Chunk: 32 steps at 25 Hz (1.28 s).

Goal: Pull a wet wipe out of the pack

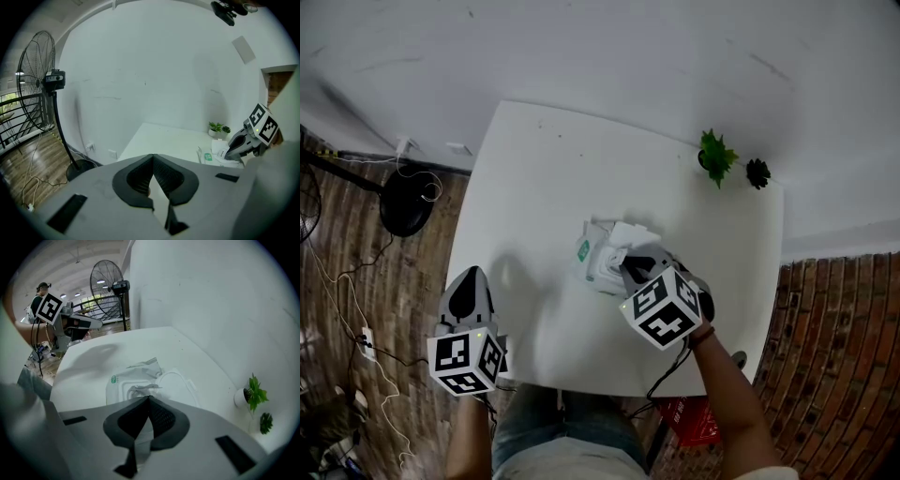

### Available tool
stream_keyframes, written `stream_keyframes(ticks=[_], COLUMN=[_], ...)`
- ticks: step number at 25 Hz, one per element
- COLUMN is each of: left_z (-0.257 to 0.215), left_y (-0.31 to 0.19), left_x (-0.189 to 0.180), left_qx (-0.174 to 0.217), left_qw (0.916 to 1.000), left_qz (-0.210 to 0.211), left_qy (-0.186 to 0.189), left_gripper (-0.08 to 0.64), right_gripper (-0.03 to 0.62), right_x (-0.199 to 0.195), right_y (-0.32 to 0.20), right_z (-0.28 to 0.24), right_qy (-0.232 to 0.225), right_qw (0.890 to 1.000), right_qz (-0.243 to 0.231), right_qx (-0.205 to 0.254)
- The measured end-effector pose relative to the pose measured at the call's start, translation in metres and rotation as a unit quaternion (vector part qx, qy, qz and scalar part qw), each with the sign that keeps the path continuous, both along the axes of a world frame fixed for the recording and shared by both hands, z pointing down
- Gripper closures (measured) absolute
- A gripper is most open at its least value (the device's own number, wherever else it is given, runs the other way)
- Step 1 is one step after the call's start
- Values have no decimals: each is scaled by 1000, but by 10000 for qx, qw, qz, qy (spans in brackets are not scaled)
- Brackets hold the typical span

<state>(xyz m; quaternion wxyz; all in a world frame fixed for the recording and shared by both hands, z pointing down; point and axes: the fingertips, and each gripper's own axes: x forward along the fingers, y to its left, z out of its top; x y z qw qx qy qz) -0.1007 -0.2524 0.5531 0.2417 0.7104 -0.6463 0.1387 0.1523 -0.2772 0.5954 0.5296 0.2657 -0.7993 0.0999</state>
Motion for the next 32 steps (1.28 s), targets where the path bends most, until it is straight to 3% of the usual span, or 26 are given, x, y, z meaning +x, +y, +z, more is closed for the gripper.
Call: stream_keyframes(ticks=[32], left_z=[-40], left_y=[-2], left_x=[5], left_qx=[311], left_qw=[9993], left_qz=[224], left_qy=[53], left_gripper=[560], right_gripper=[591], right_x=[7], right_y=[0], right_z=[-35], right_qy=[-17], right_qw=[9988], right_qz=[341], right_qx=[342])
